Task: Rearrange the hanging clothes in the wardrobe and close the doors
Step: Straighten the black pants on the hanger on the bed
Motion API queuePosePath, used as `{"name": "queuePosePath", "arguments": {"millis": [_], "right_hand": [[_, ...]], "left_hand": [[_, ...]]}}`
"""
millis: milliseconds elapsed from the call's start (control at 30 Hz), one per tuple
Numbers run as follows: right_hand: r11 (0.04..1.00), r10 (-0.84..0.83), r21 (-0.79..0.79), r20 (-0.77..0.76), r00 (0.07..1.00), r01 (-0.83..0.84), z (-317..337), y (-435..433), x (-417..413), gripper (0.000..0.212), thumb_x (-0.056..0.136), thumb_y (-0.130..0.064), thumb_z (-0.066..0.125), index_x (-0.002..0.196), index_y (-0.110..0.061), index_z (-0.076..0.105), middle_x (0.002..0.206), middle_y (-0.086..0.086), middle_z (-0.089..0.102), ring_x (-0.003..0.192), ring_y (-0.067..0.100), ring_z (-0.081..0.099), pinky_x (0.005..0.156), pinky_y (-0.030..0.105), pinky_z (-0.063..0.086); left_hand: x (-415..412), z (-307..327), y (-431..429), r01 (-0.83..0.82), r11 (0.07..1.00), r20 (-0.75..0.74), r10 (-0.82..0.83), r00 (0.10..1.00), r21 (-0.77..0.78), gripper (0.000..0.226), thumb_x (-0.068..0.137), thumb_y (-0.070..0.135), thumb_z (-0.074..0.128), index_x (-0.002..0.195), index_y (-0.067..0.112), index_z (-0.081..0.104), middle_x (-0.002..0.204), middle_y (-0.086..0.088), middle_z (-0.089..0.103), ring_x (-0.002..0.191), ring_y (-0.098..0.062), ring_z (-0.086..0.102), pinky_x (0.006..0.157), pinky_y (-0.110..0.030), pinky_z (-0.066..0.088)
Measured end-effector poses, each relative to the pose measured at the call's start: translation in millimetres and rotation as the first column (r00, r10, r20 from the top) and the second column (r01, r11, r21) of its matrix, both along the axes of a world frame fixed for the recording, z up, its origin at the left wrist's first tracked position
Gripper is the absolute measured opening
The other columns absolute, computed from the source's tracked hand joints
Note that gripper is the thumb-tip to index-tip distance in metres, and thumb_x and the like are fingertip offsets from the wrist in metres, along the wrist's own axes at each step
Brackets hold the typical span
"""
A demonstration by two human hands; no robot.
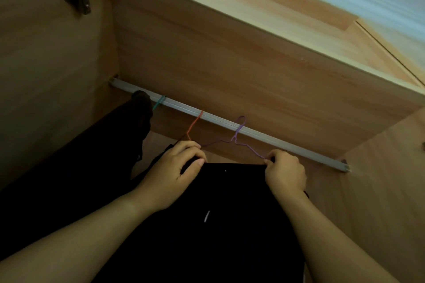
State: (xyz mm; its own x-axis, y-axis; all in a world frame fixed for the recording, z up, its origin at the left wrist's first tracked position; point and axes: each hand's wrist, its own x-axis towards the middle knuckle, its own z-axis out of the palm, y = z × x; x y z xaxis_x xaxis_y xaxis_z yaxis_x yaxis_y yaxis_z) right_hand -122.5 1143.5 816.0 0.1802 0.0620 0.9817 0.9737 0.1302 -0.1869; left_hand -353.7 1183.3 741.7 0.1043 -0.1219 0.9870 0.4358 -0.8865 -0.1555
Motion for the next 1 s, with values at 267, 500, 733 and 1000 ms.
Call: {"name": "queuePosePath", "arguments": {"millis": [267, 500, 733, 1000], "right_hand": [[1.000, -0.017, -0.019, 0.036, 0.999, 0.018, 5.4, -2.0, 0.8, 0.016, 0.096, -0.028, 0.049, 0.103, -0.020, 0.062, 0.106, 0.008, 0.063, 0.099, 0.032, 0.058, 0.068, 0.029, 0.038], [0.997, -0.040, -0.066, 0.108, 0.993, 0.048, -14.1, -6.7, -12.6, 0.016, 0.094, -0.028, 0.052, 0.100, -0.019, 0.062, 0.103, 0.007, 0.063, 0.097, 0.031, 0.058, 0.065, 0.027, 0.036], [0.998, 0.059, -0.037, 0.236, 0.970, -0.052, -19.4, -26.5, -24.3, 0.028, 0.090, -0.027, 0.058, 0.118, -0.023, 0.059, 0.117, 0.003, 0.064, 0.111, 0.026, 0.055, 0.086, 0.031, 0.043], [0.987, 0.145, -0.106, 0.230, 0.962, -0.123, -17.1, -37.8, -41.4, 0.036, 0.090, -0.032, 0.058, 0.124, -0.021, 0.056, 0.123, 0.002, 0.061, 0.115, 0.024, 0.053, 0.092, 0.032, 0.042]], "left_hand": [[-2.5, -2.6, 1.3, 0.072, 0.997, -0.016, -0.073, 0.997, -0.038, 0.027, 0.085, 0.051, 0.041, 0.096, 0.038, 0.062, 0.125, 0.023, 0.044, 0.122, 0.013, 0.034, 0.095, -0.012, 0.028], [-5.3, -3.4, -0.7, 0.042, 0.999, -0.018, -0.043, 0.999, -0.028, 0.021, 0.093, 0.050, 0.045, 0.098, 0.038, 0.062, 0.124, 0.021, 0.045, 0.120, 0.010, 0.038, 0.092, -0.010, 0.028], [-16.9, -3.2, -8.4, 0.012, 0.999, -0.030, -0.013, 0.999, -0.030, 0.017, 0.097, 0.031, 0.047, 0.100, 0.028, 0.063, 0.124, 0.015, 0.047, 0.116, 0.015, 0.037, 0.084, 0.004, 0.025], [-28.8, -3.4, -20.3, 0.059, 0.991, -0.056, -0.066, 0.996, -0.119, 0.015, 0.097, 0.031, 0.046, 0.103, 0.034, 0.060, 0.131, 0.016, 0.045, 0.118, 0.015, 0.037, 0.091, -0.010, 0.029]]}}
